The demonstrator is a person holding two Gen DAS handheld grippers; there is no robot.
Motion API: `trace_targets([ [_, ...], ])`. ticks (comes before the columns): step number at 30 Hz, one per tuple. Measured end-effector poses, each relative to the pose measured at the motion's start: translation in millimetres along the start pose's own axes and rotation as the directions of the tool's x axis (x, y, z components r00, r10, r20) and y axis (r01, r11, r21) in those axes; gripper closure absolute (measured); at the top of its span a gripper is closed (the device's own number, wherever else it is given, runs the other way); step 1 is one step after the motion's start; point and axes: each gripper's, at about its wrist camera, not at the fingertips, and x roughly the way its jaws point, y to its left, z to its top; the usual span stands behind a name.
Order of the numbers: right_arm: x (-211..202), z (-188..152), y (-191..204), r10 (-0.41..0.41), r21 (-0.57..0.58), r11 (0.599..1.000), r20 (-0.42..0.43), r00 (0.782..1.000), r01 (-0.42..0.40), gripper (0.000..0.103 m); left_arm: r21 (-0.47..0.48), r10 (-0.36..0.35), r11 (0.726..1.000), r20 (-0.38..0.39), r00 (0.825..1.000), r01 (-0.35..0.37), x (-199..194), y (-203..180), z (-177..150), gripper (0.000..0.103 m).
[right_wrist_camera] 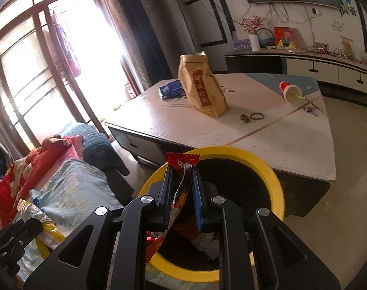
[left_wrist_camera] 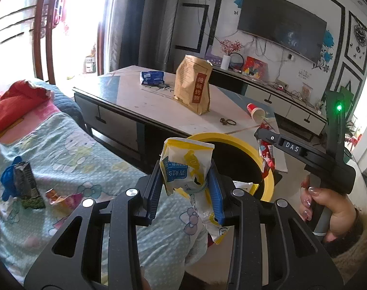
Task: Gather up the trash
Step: 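Carry the red wrapper and yellow-white snack bag with both tools over the bin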
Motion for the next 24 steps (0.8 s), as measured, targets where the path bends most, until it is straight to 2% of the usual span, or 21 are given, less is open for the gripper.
trace_targets([
  [15, 15.8, -8.1, -38.7, -0.051, 0.059, 0.997, -0.031, 0.998, 0.053, 0.088, 0.056, -0.005, 0.998, -0.048, 0.999, 0.008, 38.9, -18.5, 4.0, 0.074],
  [24, 26.6, -15.9, -48.8, -0.054, 0.065, 0.996, -0.075, 0.996, 0.059, 0.087, 0.083, -0.014, 0.996, -0.090, 0.996, 0.021, 71.1, -31.3, 6.5, 0.074],
])
